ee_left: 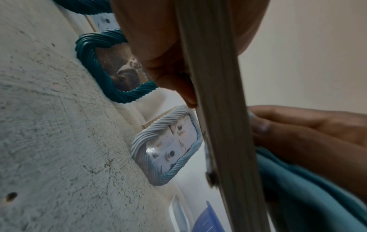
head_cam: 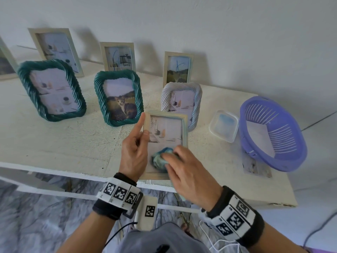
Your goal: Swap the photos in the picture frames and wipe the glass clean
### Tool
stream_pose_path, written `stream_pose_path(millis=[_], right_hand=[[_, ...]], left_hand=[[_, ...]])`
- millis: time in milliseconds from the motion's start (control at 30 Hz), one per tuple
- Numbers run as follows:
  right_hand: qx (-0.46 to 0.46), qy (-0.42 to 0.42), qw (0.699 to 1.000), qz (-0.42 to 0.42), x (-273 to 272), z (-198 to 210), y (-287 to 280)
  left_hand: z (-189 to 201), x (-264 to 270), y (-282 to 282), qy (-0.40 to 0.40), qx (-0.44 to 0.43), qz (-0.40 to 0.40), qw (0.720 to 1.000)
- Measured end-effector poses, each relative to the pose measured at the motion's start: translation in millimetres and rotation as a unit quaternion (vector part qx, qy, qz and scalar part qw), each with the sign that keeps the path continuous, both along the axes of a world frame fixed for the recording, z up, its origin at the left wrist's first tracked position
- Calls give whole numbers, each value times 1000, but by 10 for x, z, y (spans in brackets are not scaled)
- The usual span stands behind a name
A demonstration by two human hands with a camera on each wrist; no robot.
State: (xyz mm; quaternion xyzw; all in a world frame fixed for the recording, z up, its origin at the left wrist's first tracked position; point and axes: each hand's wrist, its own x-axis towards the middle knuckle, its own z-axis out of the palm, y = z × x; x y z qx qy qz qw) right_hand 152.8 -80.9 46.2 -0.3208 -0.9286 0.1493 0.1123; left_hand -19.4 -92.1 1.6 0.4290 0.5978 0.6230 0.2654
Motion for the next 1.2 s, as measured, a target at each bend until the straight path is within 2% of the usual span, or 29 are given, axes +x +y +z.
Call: stream_pose_path(millis=[100,233,400,467,567,800,933,1000,1100,1200], right_hand=[[9,-10,998,56,52,61,190],[54,-26,998,32,32,168,423],[24,-65,985,159,162,179,270],[49,-87,977,187,221,234,338],[95,-94,976,171,244,273,416],[78,-99,976,176,180,195,318],[105,-57,991,54,152,234,478],[102,-41,993,31,129,223,435],[58,-16,995,74,133,179,256],[11,-26,991,134,196,147,123]], left_hand=[[-6,-8,-22,-28,-10,11,1000],[5,10,-17,-41,-17,13,999],[-1,0,-64,-65,-25,1,998],[17,29,-88,-73,-25,3,997],[24,57,-65,-73,-24,14,997],[28,71,-85,-74,-30,11,997],[66,103,-45,-76,-29,0,997],[85,100,-36,-79,-23,-4,997],[76,96,-36,-77,-26,-5,997],[76,105,-41,-71,-27,-9,997]])
